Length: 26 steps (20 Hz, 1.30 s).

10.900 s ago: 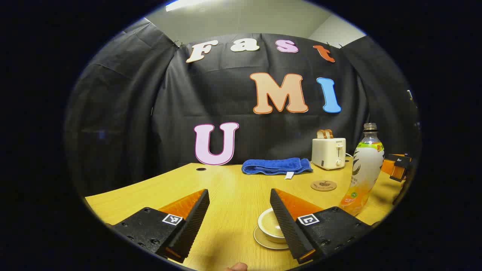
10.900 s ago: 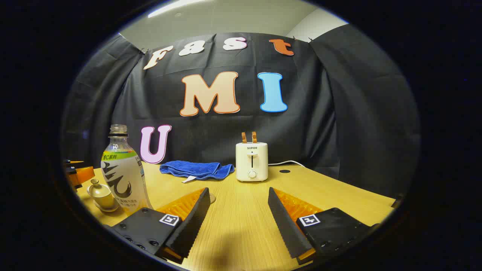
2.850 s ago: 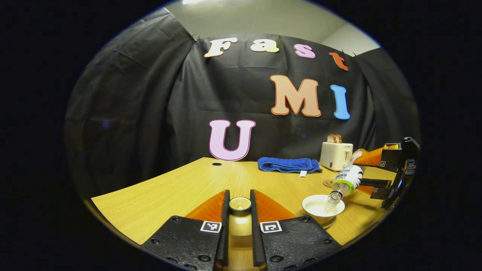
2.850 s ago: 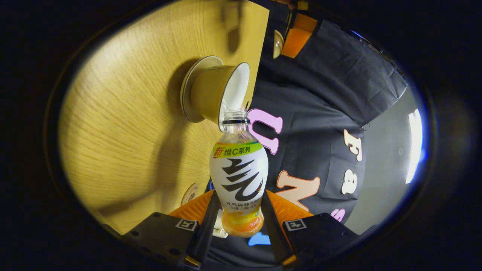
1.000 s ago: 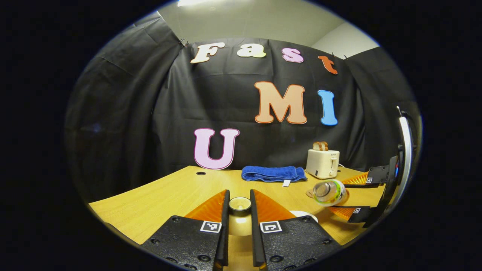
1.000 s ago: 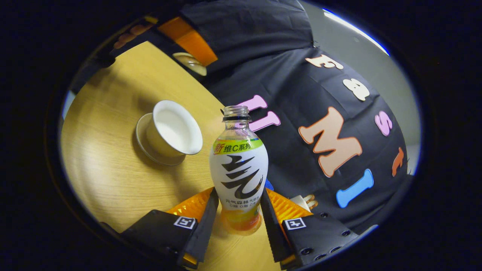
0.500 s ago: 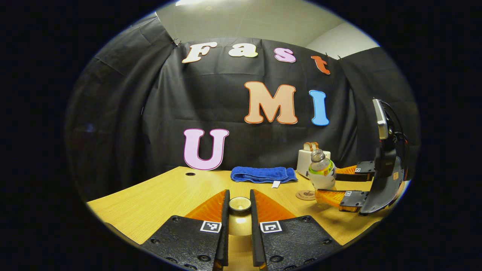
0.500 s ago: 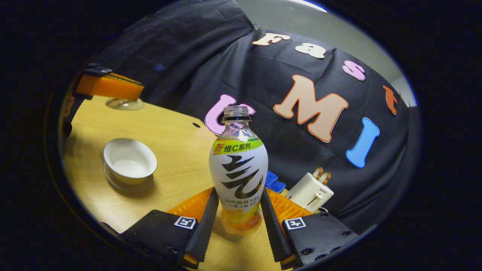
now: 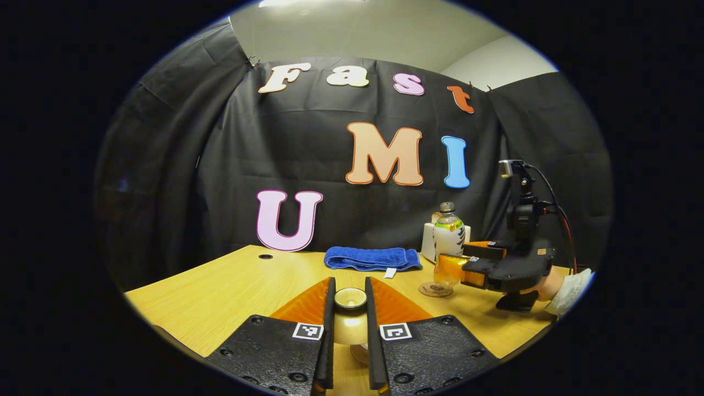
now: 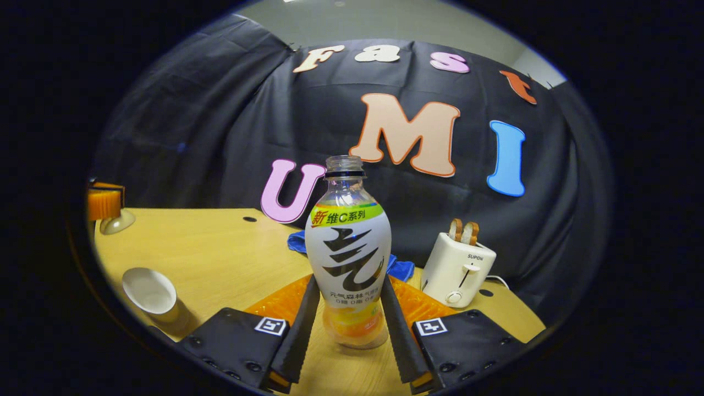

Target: Open the teacup lid with one hand, grasp the water bottle and pour water into the teacup with the other hand; after pouring, place the water bottle on the coaster and then close the teacup lid.

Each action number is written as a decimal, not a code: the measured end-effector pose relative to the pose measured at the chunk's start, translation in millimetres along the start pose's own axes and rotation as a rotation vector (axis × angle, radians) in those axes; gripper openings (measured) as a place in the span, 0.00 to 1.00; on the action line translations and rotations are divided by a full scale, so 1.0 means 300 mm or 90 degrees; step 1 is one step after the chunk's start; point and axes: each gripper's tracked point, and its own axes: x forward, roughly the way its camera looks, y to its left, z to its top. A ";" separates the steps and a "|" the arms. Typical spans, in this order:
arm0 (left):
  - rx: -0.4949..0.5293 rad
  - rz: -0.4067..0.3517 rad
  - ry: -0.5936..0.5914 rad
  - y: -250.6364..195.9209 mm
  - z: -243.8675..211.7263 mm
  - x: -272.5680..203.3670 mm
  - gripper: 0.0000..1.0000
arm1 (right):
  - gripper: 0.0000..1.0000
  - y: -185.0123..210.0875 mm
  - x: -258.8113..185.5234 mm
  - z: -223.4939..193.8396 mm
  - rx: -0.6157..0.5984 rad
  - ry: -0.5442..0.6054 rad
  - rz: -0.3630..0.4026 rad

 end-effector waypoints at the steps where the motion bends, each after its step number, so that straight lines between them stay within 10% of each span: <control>1: 0.001 0.000 0.001 -0.001 0.002 0.002 0.22 | 0.69 -0.009 0.011 -0.008 0.026 0.000 -0.008; 26: -0.011 -0.026 0.009 -0.056 -0.003 0.014 0.22 | 0.75 -0.076 0.134 -0.158 0.156 0.060 -0.046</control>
